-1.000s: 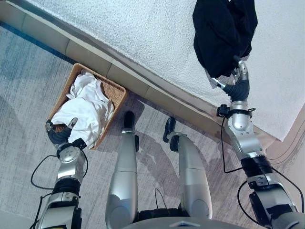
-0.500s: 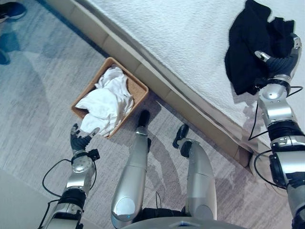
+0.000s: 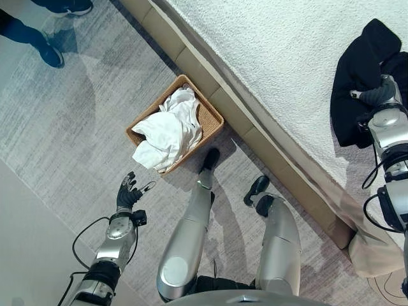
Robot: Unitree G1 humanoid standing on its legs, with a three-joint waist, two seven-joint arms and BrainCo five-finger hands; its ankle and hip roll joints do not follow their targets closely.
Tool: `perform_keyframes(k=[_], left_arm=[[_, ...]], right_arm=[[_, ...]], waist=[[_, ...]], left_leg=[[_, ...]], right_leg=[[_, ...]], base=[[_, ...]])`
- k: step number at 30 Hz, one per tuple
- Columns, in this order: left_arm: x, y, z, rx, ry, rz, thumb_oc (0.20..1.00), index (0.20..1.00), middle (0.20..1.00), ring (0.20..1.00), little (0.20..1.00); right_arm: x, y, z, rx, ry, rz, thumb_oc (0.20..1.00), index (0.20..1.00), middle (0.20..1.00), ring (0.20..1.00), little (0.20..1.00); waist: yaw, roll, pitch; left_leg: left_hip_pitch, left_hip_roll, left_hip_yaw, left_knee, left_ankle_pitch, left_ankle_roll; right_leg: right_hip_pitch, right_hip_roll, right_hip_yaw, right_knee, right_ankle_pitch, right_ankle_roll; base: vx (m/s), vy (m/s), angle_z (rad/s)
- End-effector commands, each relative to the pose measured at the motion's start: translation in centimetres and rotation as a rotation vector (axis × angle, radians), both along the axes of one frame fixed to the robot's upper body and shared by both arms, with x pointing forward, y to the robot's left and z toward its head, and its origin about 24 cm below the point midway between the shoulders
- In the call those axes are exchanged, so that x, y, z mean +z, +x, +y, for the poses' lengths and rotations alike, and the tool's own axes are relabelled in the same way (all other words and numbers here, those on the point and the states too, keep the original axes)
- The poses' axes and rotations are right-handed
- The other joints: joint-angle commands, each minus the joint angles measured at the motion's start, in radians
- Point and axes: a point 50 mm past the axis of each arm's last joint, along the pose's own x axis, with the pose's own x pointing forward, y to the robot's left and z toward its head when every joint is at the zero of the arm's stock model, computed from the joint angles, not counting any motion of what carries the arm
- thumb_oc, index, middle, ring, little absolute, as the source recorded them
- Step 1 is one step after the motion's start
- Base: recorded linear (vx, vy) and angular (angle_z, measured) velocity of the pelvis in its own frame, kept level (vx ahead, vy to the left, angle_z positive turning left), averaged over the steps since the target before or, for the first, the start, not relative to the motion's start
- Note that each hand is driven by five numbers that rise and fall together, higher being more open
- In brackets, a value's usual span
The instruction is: Pick up clothes into the bucket
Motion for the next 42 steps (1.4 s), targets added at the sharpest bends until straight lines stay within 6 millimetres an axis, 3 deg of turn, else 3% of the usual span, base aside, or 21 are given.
perform_keyframes(k=[1,4,5,6,7,11,12,17,18,25,30,33,37,41,42], left_arm=[[0.4,0.4,-0.3,-0.008,-0.015,-0.034,1.0,1.0,1.0,1.0,1.0],[1.2,0.9,-0.4,-0.026,-0.001,-0.064,1.0,1.0,1.0,1.0,1.0],[1.9,1.4,-0.4,-0.063,0.047,-0.084,1.0,1.0,1.0,1.0,1.0],[1.8,1.3,-0.4,-0.062,0.047,-0.079,1.0,1.0,1.0,1.0,1.0],[2.7,1.6,0.1,-0.09,0.101,-0.1,1.0,1.0,1.0,1.0,1.0],[3.8,1.7,0.9,-0.093,0.135,-0.138,1.0,1.0,1.0,1.0,1.0],[4.9,2.1,1.2,-0.102,0.158,-0.173,1.0,1.0,1.0,1.0,1.0],[6.6,2.7,1.2,-0.153,0.195,-0.231,1.0,1.0,1.0,1.0,1.0],[7.8,2.9,1.2,-0.188,0.226,-0.268,1.0,1.0,1.0,1.0,1.0],[11.7,3.8,0.2,-0.33,0.303,-0.385,1.0,1.0,1.0,1.0,1.0],[14.8,4.5,-1.9,-0.493,0.345,-0.472,1.0,1.0,1.0,1.0,1.0],[17.0,5.3,-4.6,-0.618,0.408,-0.547,1.0,1.0,1.0,1.0,1.0],[18.3,5.9,-6.8,-0.695,0.441,-0.593,1.0,1.0,1.0,1.0,1.0],[18.9,6.9,-10.2,-0.798,0.421,-0.63,1.0,1.0,1.0,1.0,1.0],[18.8,7.1,-11.9,-0.856,0.393,-0.626,1.0,1.0,1.0,1.0,1.0]], right_arm=[[0.7,-0.6,-1.1,-0.004,-0.058,0.034,0.2,0.2,0.2,0.2,0.2],[1.9,-0.3,-0.5,0.027,-0.062,-0.032,0.2,0.2,0.2,0.2,0.2],[3.3,-0.1,0.3,0.071,-0.048,-0.11,0.2,0.2,0.2,0.2,0.2],[3.1,-0.1,0.3,0.072,-0.048,-0.105,0.2,0.2,0.2,0.2,0.2],[5.1,0.3,1.9,0.154,-0.069,-0.189,0.2,0.2,0.2,0.2,0.2],[6.9,0.2,3.8,0.261,-0.108,-0.266,0.2,0.2,0.2,0.2,0.2],[7.9,0.0,4.7,0.32,-0.129,-0.305,0.2,0.2,0.2,0.2,0.2],[9.3,-1.1,5.9,0.419,-0.165,-0.362,0.2,0.2,0.2,0.2,0.2],[9.8,-1.7,6.4,0.462,-0.199,-0.369,0.2,0.2,0.2,0.2,0.2],[9.8,-3.4,7.9,0.605,-0.237,-0.35,0.2,0.2,0.2,0.2,0.2],[9.4,-3.9,9.6,0.732,-0.228,-0.292,0.2,0.2,0.2,0.2,0.2],[9.2,-4.0,12.1,0.861,-0.206,-0.269,0.2,0.2,0.2,0.2,0.2],[8.8,-4.4,13.6,0.951,-0.166,-0.257,0.2,0.2,0.2,0.2,0.2],[8.7,-4.8,15.6,1.05,-0.154,-0.249,0.2,0.2,0.2,0.2,0.2],[8.7,-5.1,16.9,1.11,-0.16,-0.243,0.2,0.2,0.2,0.2,0.2]], waist=[[-0.016,0.049,-0.016],[-0.029,0.038,-0.016],[-0.04,0.037,-0.016],[-0.042,0.032,-0.016],[-0.059,0.027,-0.016],[-0.078,0.01,-0.016],[-0.093,-0.002,-0.018],[-0.125,-0.021,-0.065],[-0.142,-0.028,-0.092],[-0.182,-0.053,-0.181],[-0.201,-0.069,-0.254],[-0.213,-0.084,-0.308],[-0.218,-0.09,-0.345],[-0.231,-0.095,-0.393],[-0.239,-0.097,-0.413]], left_leg=[[0.039,0.029,0.002,0.039,-0.09,0.014],[0.077,0.038,0.013,0.023,-0.09,0.013],[0.084,0.043,0.021,0.018,-0.065,0.014],[0.103,0.043,0.024,0.021,-0.094,0.013],[0.116,0.051,0.042,0.02,-0.075,0.014],[0.164,0.062,0.073,0.032,-0.094,0.018],[0.207,0.07,0.094,0.036,-0.108,0.019],[0.284,0.084,0.126,0.017,-0.123,0.017],[0.318,0.091,0.139,0.004,-0.128,0.016],[0.427,0.11,0.186,-0.039,-0.143,0.014],[0.497,0.12,0.224,-0.059,-0.161,0.016],[0.554,0.133,0.261,-0.079,-0.175,0.015],[0.589,0.137,0.274,-0.103,-0.177,0.014],[0.624,0.141,0.287,-0.138,-0.174,0.013],[0.641,0.142,0.291,-0.157,-0.171,0.014]], right_leg=[[0.079,0.012,0.023,-0.092,0.031,0.081],[0.109,0.019,0.031,-0.109,0.037,0.084],[0.117,0.024,0.032,-0.131,0.075,0.081],[0.132,0.024,0.041,-0.121,0.044,0.088],[0.147,0.034,0.048,-0.146,0.081,0.085],[0.192,0.05,0.074,-0.168,0.091,0.09],[0.233,0.06,0.09,-0.191,0.101,0.094],[0.309,0.077,0.107,-0.25,0.121,0.102],[0.342,0.088,0.116,-0.279,0.131,0.106],[0.454,0.12,0.141,-0.385,0.17,0.119],[0.526,0.144,0.168,-0.465,0.194,0.128],[0.587,0.153,0.185,-0.526,0.212,0.135],[0.63,0.159,0.19,-0.571,0.224,0.139],[0.671,0.159,0.181,-0.614,0.236,0.14],[0.689,0.158,0.177,-0.63,0.24,0.14]], base=[[0.0,-0.022,-0.08],[-0.03,0.015,-0.07],[-0.01,0.024,-0.1],[-0.08,0.113,-0.13],[0.0,0.05,-0.09],[-0.01,0.074,-0.39],[0.01,0.066,-0.43],[0.04,0.061,-0.39],[0.03,0.034,-0.3],[0.07,0.035,-0.26],[0.07,0.022,-0.27],[0.09,0.018,-0.26],[0.06,0.005,-0.18],[0.05,0.018,-0.05],[0.08,0.028,-0.02]])
